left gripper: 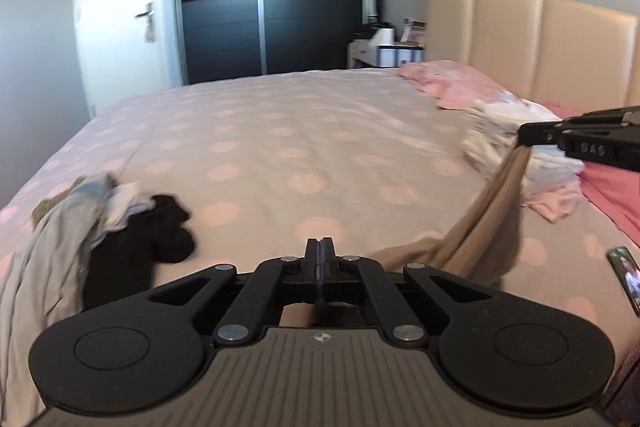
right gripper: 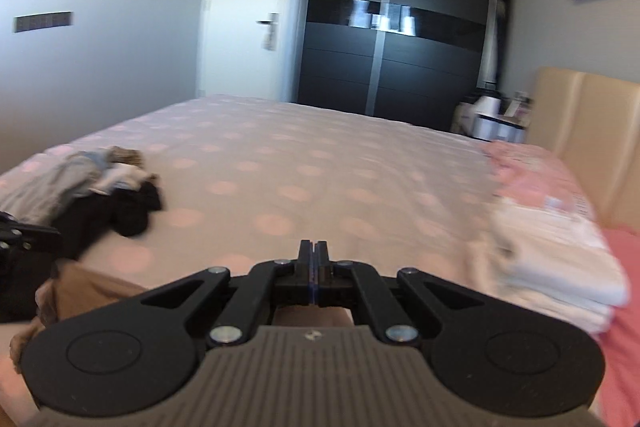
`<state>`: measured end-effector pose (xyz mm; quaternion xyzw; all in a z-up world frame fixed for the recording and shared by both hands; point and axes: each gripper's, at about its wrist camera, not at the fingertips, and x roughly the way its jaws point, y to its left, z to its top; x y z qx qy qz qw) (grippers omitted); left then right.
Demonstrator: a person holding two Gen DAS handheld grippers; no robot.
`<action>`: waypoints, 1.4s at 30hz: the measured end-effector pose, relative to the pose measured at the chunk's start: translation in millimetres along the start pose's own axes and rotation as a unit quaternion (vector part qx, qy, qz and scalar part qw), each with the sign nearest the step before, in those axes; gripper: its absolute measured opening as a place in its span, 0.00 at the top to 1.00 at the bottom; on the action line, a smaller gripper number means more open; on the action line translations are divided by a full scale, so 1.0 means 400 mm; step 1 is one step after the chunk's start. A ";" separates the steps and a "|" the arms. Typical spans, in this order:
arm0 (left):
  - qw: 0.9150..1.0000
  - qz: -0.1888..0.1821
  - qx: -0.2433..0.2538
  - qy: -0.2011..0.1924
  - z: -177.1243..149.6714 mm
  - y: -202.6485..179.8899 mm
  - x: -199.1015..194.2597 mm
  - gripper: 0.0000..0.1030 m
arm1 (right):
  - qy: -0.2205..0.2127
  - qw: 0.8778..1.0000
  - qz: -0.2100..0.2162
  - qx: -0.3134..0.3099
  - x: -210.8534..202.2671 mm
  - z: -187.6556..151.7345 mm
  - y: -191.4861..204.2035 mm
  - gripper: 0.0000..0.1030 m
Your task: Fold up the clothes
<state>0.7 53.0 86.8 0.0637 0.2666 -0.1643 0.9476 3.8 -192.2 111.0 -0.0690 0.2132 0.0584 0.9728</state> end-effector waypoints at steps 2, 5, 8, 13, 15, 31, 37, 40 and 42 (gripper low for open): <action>1.000 -0.015 0.002 -0.001 0.011 -0.039 0.004 1.00 | 0.014 0.999 -0.026 0.020 -0.047 -0.026 -0.097 1.00; 1.000 -0.023 0.011 -0.005 0.034 -0.078 0.010 1.00 | 0.017 0.996 -0.079 0.026 -0.112 -0.055 -0.220 1.00; 0.999 -0.038 0.019 0.004 0.051 -0.104 0.032 1.00 | 0.036 0.994 -0.095 0.031 -0.147 -0.073 -0.303 1.00; 0.994 -0.079 0.052 0.047 0.036 -0.172 0.096 1.00 | 0.107 0.991 -0.073 0.035 -0.150 -0.164 -0.361 1.00; 0.991 -0.092 0.067 0.066 0.020 -0.202 0.123 1.00 | 0.126 0.990 -0.058 0.029 -0.137 -0.210 -0.340 0.99; 0.971 -0.166 0.103 0.139 -0.037 -0.369 0.341 0.51 | 0.289 0.944 0.152 -0.037 -0.018 -0.444 -0.132 0.96; 0.968 -0.160 0.092 0.169 -0.033 -0.399 0.449 0.51 | 0.287 0.945 0.158 -0.029 -0.018 -0.449 -0.143 0.60; 0.965 -0.159 0.083 0.190 -0.048 -0.405 0.500 0.51 | 0.277 0.948 0.157 -0.020 -0.007 -0.445 -0.157 0.56; 0.963 -0.164 0.071 0.203 -0.065 -0.403 0.525 0.51 | 0.279 0.947 0.158 -0.012 0.008 -0.447 -0.166 0.54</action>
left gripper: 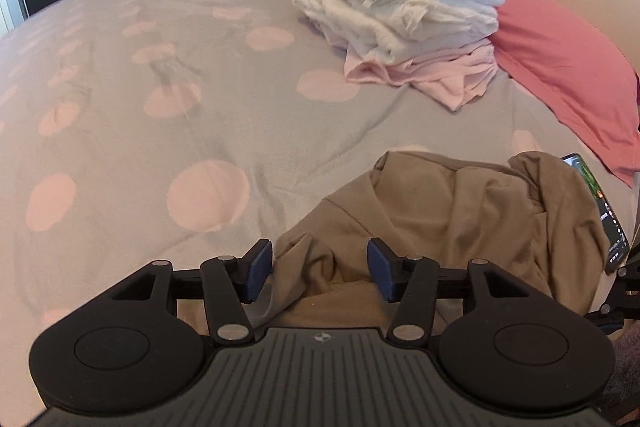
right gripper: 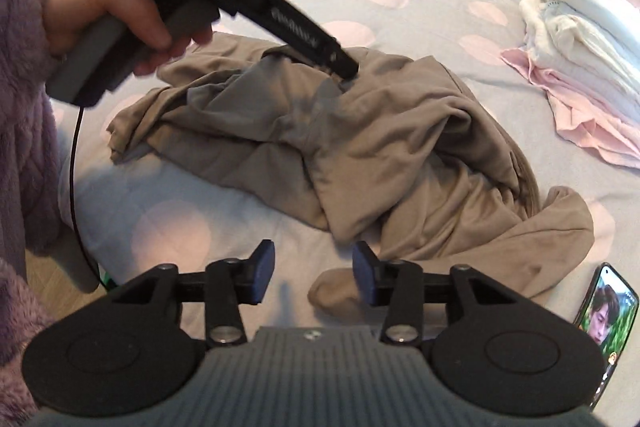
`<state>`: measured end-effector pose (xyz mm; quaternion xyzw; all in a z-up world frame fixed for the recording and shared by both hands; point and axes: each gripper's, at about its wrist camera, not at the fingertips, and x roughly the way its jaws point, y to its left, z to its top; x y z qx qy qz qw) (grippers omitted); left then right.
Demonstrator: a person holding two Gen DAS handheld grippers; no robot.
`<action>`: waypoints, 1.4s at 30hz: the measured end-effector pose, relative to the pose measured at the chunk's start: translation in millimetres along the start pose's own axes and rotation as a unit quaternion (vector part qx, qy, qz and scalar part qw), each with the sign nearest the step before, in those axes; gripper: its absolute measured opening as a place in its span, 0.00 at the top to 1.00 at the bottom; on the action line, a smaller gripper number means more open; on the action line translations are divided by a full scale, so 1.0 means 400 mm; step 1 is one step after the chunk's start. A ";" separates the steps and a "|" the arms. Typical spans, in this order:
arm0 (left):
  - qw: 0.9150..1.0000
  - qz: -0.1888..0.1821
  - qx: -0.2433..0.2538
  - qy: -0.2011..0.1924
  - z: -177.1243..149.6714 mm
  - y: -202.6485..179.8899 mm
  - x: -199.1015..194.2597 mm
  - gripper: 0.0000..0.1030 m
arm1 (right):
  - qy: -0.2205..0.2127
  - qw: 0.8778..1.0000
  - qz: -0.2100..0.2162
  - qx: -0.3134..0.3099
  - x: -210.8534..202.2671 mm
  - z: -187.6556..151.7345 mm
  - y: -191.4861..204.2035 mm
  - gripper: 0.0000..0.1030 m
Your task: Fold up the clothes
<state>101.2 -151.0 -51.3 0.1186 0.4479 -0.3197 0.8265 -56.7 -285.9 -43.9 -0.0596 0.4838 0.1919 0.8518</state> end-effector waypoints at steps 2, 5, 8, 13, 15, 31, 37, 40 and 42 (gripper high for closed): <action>1.000 -0.006 -0.011 0.005 -0.009 0.005 0.020 0.58 | 0.004 1.000 0.006 0.009 0.012 0.005 -0.013 0.54; 1.000 -0.002 -0.016 0.005 -0.010 0.006 0.025 0.78 | 0.012 1.000 0.009 0.016 0.023 0.015 -0.029 0.53; 1.000 -0.006 -0.011 -0.003 -0.006 0.001 0.006 0.92 | 0.008 1.000 0.005 0.019 0.018 0.025 -0.039 0.53; 1.000 0.014 -0.007 -0.017 -0.019 0.009 -0.059 0.95 | -0.025 0.999 -0.024 0.040 -0.019 0.054 -0.067 0.46; 0.999 0.021 -0.009 -0.022 -0.031 0.024 -0.096 0.95 | -0.041 0.997 -0.037 0.056 -0.037 0.065 -0.082 0.42; 0.986 0.127 -0.095 -0.044 -0.262 0.235 -0.382 0.95 | 0.030 0.999 -0.001 0.015 0.054 0.109 0.012 0.38; 0.974 0.177 -0.140 -0.032 -0.357 0.321 -0.425 0.95 | 0.013 1.000 0.019 0.006 0.034 0.140 0.050 0.38; 0.972 0.177 -0.150 -0.033 -0.378 0.341 -0.432 0.95 | -0.014 0.999 0.029 0.021 0.002 0.178 0.041 0.38; 0.972 0.174 -0.154 -0.035 -0.382 0.347 -0.432 0.95 | -0.034 0.999 0.013 0.023 -0.015 0.212 0.027 0.38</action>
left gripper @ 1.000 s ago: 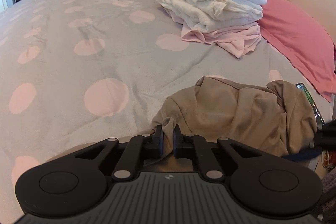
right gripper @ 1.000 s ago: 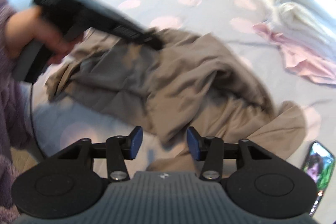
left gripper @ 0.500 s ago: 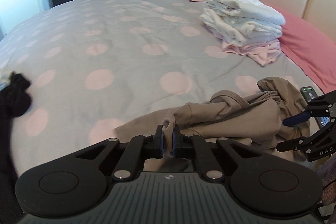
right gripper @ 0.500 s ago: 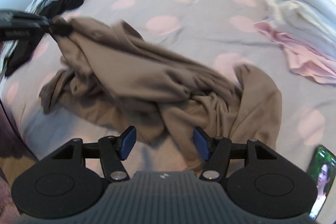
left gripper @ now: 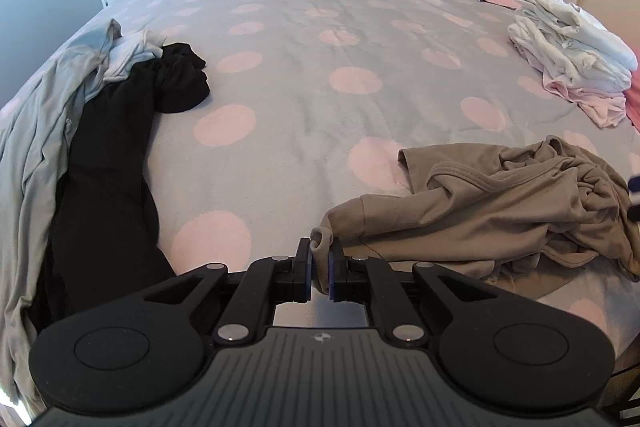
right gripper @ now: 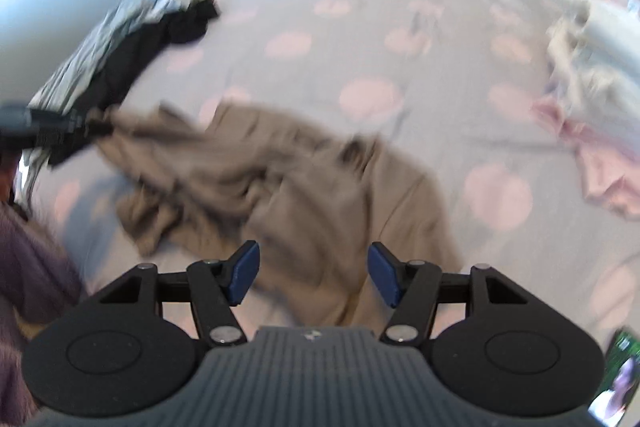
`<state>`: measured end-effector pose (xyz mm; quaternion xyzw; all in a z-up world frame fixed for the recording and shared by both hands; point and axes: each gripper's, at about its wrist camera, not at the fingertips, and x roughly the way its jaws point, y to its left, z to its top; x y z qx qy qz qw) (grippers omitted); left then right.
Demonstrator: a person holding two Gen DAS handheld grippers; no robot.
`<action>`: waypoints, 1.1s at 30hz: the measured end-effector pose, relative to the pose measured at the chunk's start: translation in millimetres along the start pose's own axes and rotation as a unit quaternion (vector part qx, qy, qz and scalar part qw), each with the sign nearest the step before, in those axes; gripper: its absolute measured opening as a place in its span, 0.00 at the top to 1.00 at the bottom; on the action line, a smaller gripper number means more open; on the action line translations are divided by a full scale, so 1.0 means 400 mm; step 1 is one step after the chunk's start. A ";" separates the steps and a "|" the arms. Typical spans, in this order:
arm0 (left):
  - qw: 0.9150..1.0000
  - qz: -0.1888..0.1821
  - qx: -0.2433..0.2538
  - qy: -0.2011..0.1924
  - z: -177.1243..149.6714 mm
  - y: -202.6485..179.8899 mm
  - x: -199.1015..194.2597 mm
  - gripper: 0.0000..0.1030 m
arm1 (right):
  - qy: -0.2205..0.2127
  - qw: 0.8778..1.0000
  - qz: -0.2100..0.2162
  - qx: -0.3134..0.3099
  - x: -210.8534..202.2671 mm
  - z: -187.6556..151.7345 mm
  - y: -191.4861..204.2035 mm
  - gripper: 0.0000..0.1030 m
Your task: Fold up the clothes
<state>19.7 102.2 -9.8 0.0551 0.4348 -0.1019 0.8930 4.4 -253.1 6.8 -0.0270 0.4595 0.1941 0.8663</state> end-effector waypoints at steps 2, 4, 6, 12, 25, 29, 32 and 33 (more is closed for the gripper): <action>1.000 0.000 0.002 -0.002 0.006 0.001 0.004 0.95 | -0.012 1.000 -0.023 0.008 0.002 0.035 -0.016 0.38; 1.000 -0.003 -0.002 -0.001 0.014 0.004 0.013 0.95 | -0.015 0.999 -0.042 0.020 0.018 0.066 -0.042 0.39; 1.000 -0.005 -0.010 0.001 0.015 0.007 0.031 0.95 | -0.008 0.998 -0.051 0.028 0.053 0.091 -0.064 0.43; 1.000 -0.006 -0.016 0.004 0.041 0.013 0.070 0.95 | 0.028 0.996 -0.052 0.063 0.184 0.111 -0.122 0.60; 0.992 0.016 -0.046 -0.112 0.100 0.053 -0.067 0.95 | -0.094 0.983 -0.130 0.095 -0.028 0.101 -0.149 0.98; 0.986 0.029 -0.039 -0.161 0.140 0.058 -0.151 0.95 | -0.142 0.974 -0.153 0.086 -0.132 0.112 -0.134 0.98; 0.979 0.032 -0.032 -0.196 0.164 0.061 -0.221 0.95 | -0.176 0.966 -0.179 0.069 -0.208 0.117 -0.121 0.98; 0.978 0.031 -0.029 -0.205 0.172 0.060 -0.242 0.95 | -0.187 0.963 -0.183 0.065 -0.231 0.119 -0.117 0.98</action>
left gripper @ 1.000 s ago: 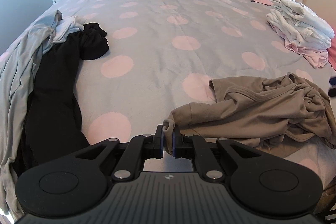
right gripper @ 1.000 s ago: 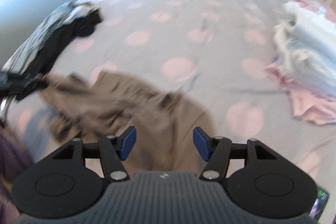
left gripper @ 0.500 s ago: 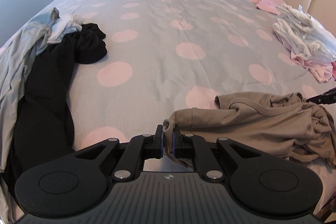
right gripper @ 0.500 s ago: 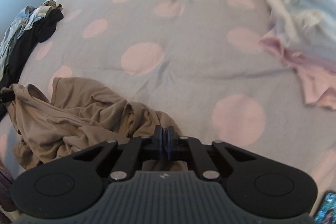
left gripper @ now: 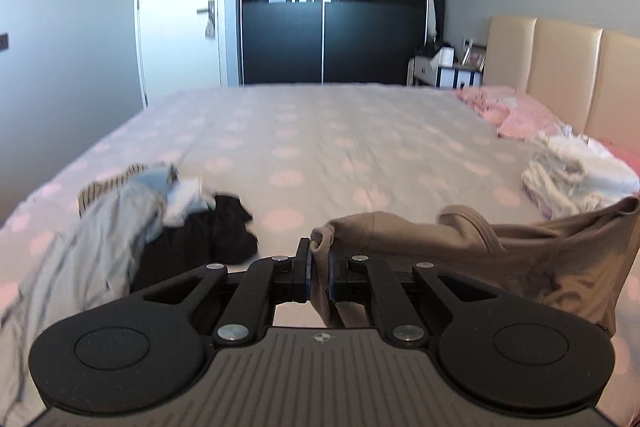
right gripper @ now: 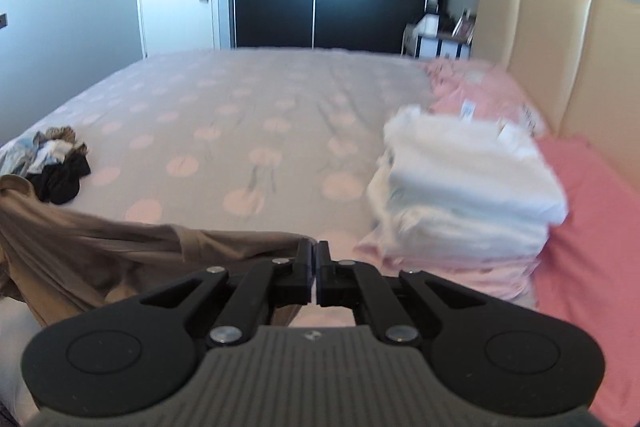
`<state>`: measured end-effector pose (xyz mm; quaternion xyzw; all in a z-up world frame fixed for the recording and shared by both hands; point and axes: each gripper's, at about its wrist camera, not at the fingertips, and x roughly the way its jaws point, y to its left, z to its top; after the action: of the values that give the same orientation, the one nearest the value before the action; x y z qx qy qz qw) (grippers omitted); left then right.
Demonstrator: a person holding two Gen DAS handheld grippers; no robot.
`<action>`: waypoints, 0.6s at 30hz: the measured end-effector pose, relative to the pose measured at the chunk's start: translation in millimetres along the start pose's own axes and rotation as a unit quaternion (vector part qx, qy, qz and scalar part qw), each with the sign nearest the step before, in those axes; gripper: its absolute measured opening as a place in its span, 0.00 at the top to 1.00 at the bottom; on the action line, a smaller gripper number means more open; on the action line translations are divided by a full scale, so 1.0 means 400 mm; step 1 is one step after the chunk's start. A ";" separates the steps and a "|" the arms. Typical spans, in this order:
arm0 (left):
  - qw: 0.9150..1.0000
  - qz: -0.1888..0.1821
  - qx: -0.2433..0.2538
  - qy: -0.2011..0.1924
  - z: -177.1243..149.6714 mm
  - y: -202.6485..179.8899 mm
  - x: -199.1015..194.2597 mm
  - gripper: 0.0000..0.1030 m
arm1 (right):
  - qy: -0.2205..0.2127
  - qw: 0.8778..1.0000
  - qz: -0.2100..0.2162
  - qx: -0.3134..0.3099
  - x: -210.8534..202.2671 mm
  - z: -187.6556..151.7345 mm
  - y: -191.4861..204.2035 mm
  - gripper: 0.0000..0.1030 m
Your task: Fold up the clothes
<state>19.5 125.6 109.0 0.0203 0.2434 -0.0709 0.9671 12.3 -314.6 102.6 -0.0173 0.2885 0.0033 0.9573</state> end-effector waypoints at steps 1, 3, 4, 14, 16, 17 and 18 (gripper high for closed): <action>1.000 -0.004 0.003 -0.007 0.015 -0.002 -0.015 0.95 | -0.011 1.000 -0.004 -0.003 -0.024 0.012 -0.006 0.98; 1.000 -0.011 0.022 -0.018 0.037 -0.012 -0.042 0.95 | -0.029 0.999 -0.005 -0.014 -0.070 0.033 -0.012 0.98; 0.999 -0.015 0.034 -0.021 0.044 -0.019 -0.052 0.95 | -0.032 0.999 -0.007 -0.024 -0.087 0.039 -0.012 0.98; 0.973 -0.078 0.153 0.155 -0.179 -0.089 0.044 0.95 | 0.105 0.994 0.007 -0.031 0.033 -0.134 -0.040 0.98; 0.963 -0.097 0.168 0.185 -0.229 -0.098 0.049 0.95 | 0.141 0.989 0.006 -0.039 0.062 -0.184 -0.037 0.98; 0.957 -0.110 0.177 0.202 -0.253 -0.103 0.052 0.95 | 0.156 0.987 0.006 -0.045 0.071 -0.204 -0.035 0.98; 0.950 -0.122 0.188 0.219 -0.276 -0.108 0.053 0.95 | 0.170 0.984 0.006 -0.052 0.080 -0.225 -0.034 0.98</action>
<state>-20.0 88.5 1.7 0.1865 0.4321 -0.2268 0.8527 -10.7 -331.3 10.6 -0.0652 0.4467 0.0211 0.8921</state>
